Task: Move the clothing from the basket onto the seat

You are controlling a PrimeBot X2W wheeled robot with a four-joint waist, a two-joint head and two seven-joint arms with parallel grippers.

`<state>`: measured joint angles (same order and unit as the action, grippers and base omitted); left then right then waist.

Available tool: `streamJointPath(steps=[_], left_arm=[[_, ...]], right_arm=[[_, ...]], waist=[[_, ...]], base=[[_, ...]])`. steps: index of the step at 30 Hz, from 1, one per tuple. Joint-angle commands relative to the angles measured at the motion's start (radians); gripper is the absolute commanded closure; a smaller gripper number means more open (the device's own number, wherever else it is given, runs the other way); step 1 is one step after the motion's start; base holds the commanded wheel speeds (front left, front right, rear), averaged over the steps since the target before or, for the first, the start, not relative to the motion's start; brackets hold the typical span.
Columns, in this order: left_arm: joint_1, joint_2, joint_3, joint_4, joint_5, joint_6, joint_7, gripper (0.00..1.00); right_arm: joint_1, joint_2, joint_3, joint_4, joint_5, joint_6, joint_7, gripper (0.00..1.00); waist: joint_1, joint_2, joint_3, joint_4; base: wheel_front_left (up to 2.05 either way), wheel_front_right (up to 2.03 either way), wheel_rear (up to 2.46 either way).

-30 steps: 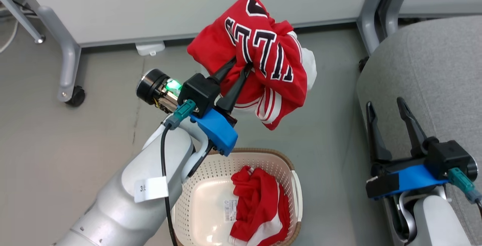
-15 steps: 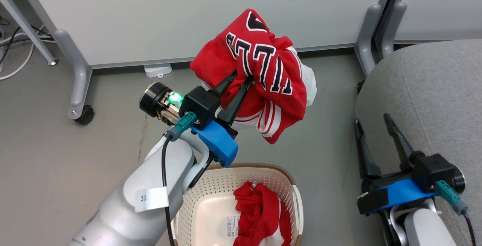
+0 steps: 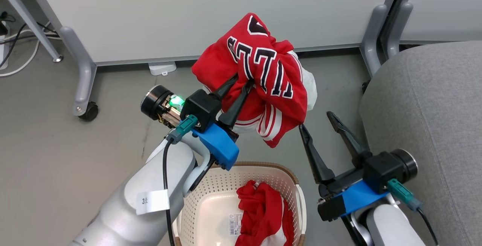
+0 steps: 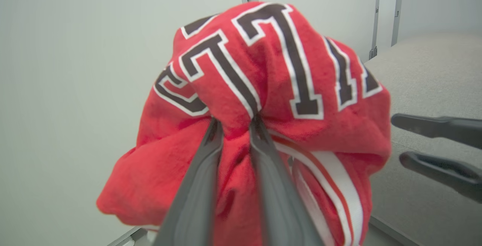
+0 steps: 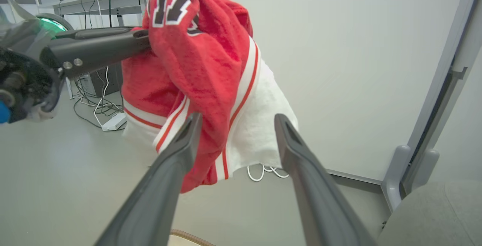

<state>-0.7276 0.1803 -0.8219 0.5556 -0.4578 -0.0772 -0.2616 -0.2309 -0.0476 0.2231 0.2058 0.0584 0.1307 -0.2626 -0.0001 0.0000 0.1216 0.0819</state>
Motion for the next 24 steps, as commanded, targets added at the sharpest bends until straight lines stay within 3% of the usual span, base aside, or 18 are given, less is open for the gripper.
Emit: streamJointPath(steps=[1,20,21,22,23,24], left_arm=[[-0.007,0.001,-0.001,-0.003,-0.001,0.003,-0.005,1.0],[-0.053,-0.038,-0.03,0.005,0.003,-0.008,-0.005,1.0],[-0.054,-0.039,-0.03,0.006,0.003,-0.008,-0.005,1.0],[-0.055,-0.041,-0.031,0.007,0.002,-0.009,-0.005,1.0],[-0.056,-0.041,-0.031,0.007,0.002,-0.01,-0.005,1.0],[-0.058,-0.042,-0.032,0.008,0.002,-0.009,-0.005,1.0]], right_arm=[[-0.023,-0.005,0.011,0.008,0.007,0.0,-0.004,0.0],[-0.236,-0.005,0.113,0.2,0.074,0.0,-0.003,0.0],[-0.24,-0.005,0.118,0.203,0.082,0.0,-0.003,0.2],[-0.245,-0.005,0.121,0.201,0.086,0.0,-0.003,0.85],[-0.248,-0.005,0.122,0.201,0.089,0.0,-0.003,1.0],[-0.249,-0.005,0.125,0.203,0.092,0.0,-0.003,1.0]], waist=[[0.0001,0.0,0.005,0.003],[0.0001,0.0,0.045,0.037],[0.0001,0.0,0.045,0.038],[0.0001,0.0,0.046,0.038],[0.0001,0.0,0.047,0.039],[0.0001,0.0,0.048,0.039]], base=[[0.0,0.0,0.0],[0.0,0.0,0.0],[0.0,0.0,0.0],[0.0,0.0,0.0],[0.0,0.0,0.0],[0.0,0.0,0.0]])
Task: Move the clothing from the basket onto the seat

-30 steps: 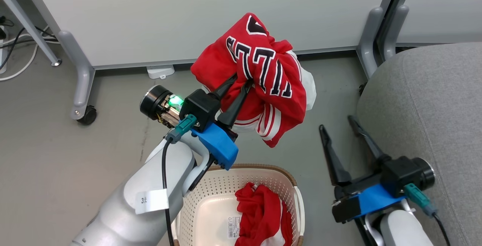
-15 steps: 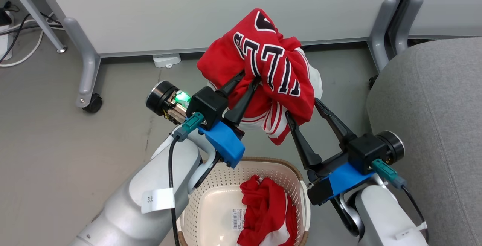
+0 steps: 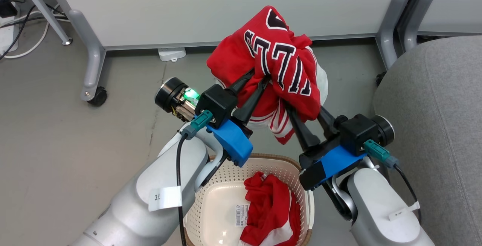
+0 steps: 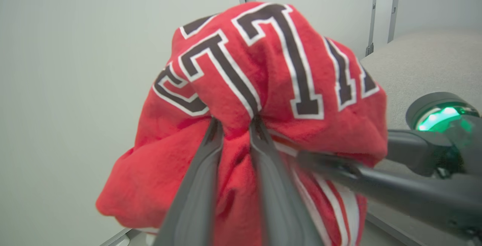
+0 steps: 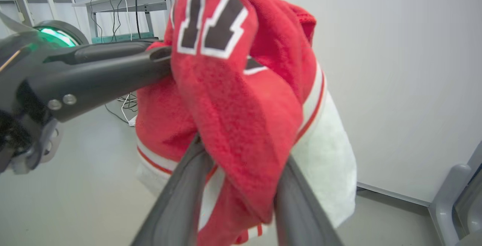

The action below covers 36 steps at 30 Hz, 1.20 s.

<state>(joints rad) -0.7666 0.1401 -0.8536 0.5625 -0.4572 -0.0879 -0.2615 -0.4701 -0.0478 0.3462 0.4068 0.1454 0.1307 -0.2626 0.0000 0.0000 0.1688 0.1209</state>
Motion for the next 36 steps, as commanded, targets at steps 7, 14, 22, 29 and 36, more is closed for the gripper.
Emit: streamJointPath(steps=[7,14,22,29,36], left_arm=[[-0.015,-0.006,0.004,0.004,0.003,-0.003,-0.005,1.0],[-0.007,-0.006,0.008,0.003,0.008,-0.004,-0.005,1.0],[-0.006,-0.006,0.015,0.002,0.01,-0.005,-0.005,1.0],[-0.004,-0.003,0.017,0.005,0.014,-0.008,-0.005,1.0],[-0.006,-0.004,0.021,0.001,0.021,0.003,-0.005,0.0]], right_arm=[[-0.019,-0.005,0.013,0.006,0.013,0.0,-0.003,1.0],[-0.012,-0.005,0.013,0.008,0.01,0.0,-0.003,1.0],[-0.009,-0.005,0.012,0.008,0.009,0.0,-0.003,1.0],[-0.007,-0.005,0.014,0.006,0.012,0.0,-0.003,1.0],[-0.002,-0.005,0.01,0.002,0.014,0.0,-0.003,1.0]], waist=[[0.0,0.0,-0.002,-0.002],[0.0,0.0,-0.008,-0.005],[0.0,0.0,-0.01,-0.005],[0.0,0.0,-0.012,-0.005],[0.0,0.0,-0.012,-0.006]], base=[[0.0,0.0,0.0],[0.0,0.0,0.0],[0.0,0.0,0.0],[0.0,0.0,0.0],[0.0,0.0,0.0]])
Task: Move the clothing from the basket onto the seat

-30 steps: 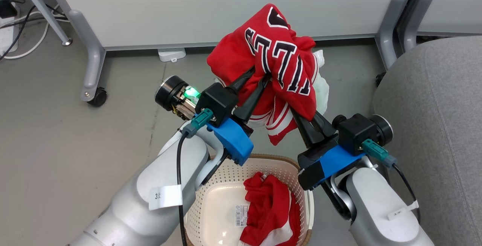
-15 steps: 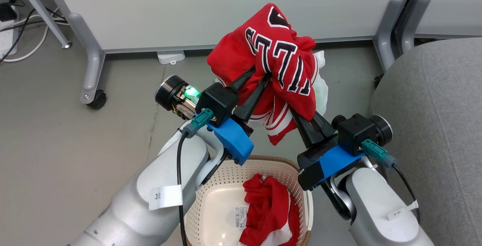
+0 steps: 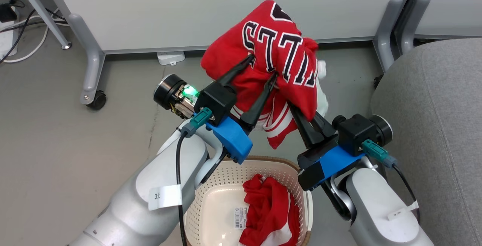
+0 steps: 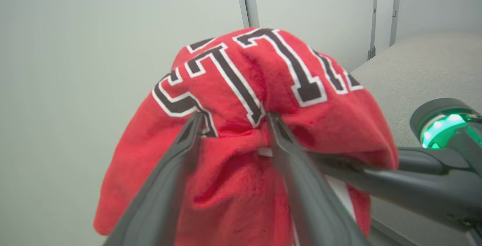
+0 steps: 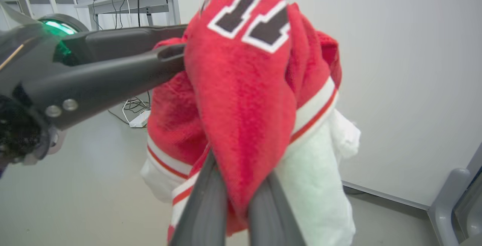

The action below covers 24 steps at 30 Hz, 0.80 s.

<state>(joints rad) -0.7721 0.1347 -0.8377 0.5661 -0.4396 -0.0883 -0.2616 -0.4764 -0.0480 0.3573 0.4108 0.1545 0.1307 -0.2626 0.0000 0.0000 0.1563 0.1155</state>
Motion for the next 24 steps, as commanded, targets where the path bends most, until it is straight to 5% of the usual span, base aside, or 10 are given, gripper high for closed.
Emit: streamJointPath(steps=[1,24], left_arm=[[0.0,0.002,0.006,-0.003,0.005,0.004,-0.005,0.0],[0.001,0.013,0.006,-0.012,0.022,0.008,-0.005,0.0]], right_arm=[[0.005,-0.004,-0.001,-0.003,0.005,0.0,-0.004,1.0],[-0.011,-0.004,-0.029,-0.016,-0.01,0.0,-0.004,1.0]], waist=[[0.0,0.0,0.001,-0.001],[0.0,0.0,0.038,-0.047]], base=[[0.0,0.0,0.0],[0.0,0.0,0.0]])
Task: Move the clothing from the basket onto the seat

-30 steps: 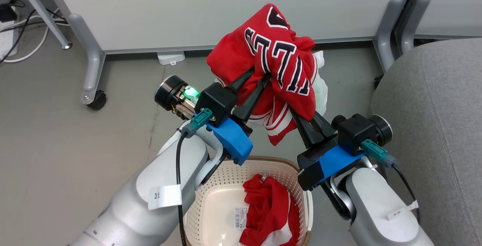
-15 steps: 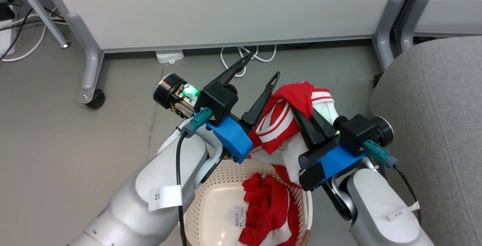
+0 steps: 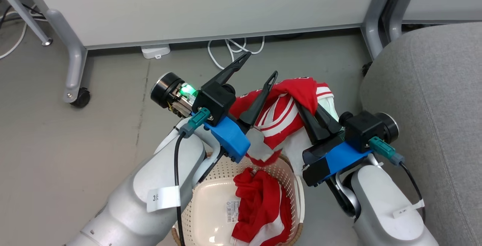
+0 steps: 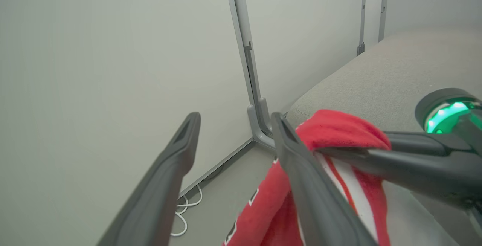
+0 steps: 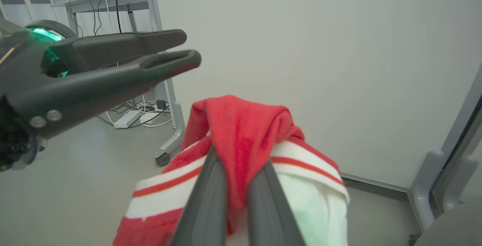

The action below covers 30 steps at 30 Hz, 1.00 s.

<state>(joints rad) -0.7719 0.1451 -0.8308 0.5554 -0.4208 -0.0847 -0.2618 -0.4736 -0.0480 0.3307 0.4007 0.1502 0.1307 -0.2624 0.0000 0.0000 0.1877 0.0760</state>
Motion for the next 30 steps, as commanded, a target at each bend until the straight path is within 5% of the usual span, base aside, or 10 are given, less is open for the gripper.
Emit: streamJointPath(steps=[1,30], left_arm=[[-0.002,0.003,-0.002,-0.003,0.004,0.004,-0.005,0.0],[-0.035,0.033,-0.066,-0.042,0.035,-0.008,0.012,0.0]], right_arm=[[-0.016,-0.004,-0.009,-0.008,-0.007,0.0,-0.004,1.0],[0.015,-0.003,-0.269,-0.131,-0.033,0.0,-0.004,1.0]], waist=[[0.0,0.0,0.012,-0.014],[0.0,0.0,0.157,-0.277]], base=[[0.0,0.0,0.0],[0.0,0.0,0.0]])
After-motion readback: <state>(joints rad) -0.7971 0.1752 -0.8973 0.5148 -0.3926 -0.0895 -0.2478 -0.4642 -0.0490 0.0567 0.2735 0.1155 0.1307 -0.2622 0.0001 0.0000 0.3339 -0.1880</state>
